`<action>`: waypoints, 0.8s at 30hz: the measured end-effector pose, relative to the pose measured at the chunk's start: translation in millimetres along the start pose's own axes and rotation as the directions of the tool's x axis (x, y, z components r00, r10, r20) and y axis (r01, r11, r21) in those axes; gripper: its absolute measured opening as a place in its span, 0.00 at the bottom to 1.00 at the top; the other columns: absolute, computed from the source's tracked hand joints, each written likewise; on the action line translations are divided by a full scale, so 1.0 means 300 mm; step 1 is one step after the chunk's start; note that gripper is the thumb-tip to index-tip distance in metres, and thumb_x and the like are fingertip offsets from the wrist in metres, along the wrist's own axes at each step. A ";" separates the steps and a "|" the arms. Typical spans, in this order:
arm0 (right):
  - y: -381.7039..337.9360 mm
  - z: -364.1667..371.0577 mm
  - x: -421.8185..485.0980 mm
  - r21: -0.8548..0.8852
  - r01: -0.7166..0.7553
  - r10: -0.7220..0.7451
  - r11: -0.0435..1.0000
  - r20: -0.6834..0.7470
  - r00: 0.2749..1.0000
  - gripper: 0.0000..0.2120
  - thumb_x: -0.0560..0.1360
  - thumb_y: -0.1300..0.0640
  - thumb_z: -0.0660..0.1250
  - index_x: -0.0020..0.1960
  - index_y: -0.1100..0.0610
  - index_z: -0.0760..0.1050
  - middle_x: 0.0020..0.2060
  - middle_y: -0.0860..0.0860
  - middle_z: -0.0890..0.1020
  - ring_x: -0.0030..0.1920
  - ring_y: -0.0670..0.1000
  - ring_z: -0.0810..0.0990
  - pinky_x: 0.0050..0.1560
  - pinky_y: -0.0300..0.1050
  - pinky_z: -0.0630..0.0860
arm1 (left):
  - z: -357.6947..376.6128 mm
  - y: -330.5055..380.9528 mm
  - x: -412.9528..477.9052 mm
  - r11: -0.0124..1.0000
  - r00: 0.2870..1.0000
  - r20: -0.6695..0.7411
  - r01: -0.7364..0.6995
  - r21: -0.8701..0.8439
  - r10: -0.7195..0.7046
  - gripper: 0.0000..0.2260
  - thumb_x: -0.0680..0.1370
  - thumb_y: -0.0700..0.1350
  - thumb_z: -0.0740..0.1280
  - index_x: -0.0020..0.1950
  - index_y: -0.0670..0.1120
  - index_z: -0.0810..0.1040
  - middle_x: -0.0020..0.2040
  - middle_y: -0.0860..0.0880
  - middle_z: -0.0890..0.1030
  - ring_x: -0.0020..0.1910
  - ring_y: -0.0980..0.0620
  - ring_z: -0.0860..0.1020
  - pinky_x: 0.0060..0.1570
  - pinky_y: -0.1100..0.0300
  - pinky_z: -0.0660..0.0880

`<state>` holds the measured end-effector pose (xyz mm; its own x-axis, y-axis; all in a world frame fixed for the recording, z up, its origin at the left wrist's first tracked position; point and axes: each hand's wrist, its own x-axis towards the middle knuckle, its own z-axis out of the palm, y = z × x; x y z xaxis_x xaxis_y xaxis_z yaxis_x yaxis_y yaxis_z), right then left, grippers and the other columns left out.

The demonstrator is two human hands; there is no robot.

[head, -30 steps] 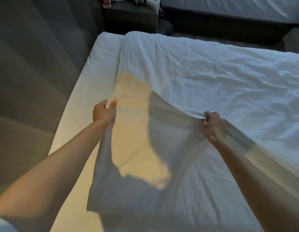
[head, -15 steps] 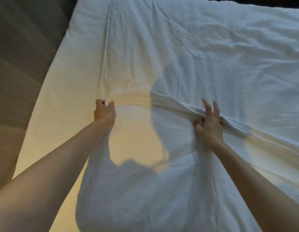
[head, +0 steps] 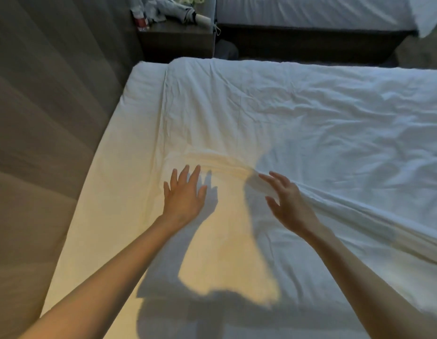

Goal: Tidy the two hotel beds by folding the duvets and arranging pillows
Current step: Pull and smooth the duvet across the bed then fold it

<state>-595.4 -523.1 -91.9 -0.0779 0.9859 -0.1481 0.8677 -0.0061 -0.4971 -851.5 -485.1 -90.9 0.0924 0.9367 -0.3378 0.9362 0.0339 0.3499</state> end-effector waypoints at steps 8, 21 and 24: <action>-0.036 -0.328 -0.416 -0.268 0.131 -0.174 0.954 -0.143 0.974 0.25 0.75 0.56 0.68 0.71 0.49 0.69 0.69 0.53 0.73 0.62 0.58 0.75 0.61 0.61 0.72 | -0.119 0.257 -0.452 0.960 0.975 -0.069 -0.195 0.203 0.212 0.26 0.83 0.56 0.50 0.79 0.53 0.48 0.80 0.50 0.49 0.78 0.45 0.44 0.75 0.45 0.44; 0.053 -0.479 -1.176 -0.235 -0.137 0.053 0.962 -0.333 0.942 0.24 0.75 0.57 0.69 0.70 0.50 0.70 0.69 0.52 0.73 0.64 0.57 0.75 0.64 0.63 0.70 | -0.071 0.606 -0.940 0.767 0.780 -0.103 -0.567 0.301 0.617 0.23 0.81 0.53 0.58 0.75 0.48 0.66 0.74 0.44 0.67 0.74 0.39 0.63 0.70 0.39 0.59; 0.048 -0.459 -1.306 -0.204 -0.254 0.168 0.945 -0.361 0.917 0.24 0.76 0.56 0.67 0.71 0.49 0.69 0.70 0.51 0.71 0.66 0.55 0.73 0.66 0.61 0.68 | -0.054 0.663 -0.991 0.679 0.713 -0.017 -0.660 0.320 0.701 0.23 0.82 0.55 0.56 0.76 0.50 0.63 0.75 0.45 0.65 0.75 0.40 0.61 0.71 0.41 0.57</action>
<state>-484.7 -886.6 76.8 0.2521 0.9636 0.0895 0.9404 -0.2221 -0.2577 -698.2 -751.1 93.3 0.7164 0.6974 0.0192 0.6835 -0.7072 0.1807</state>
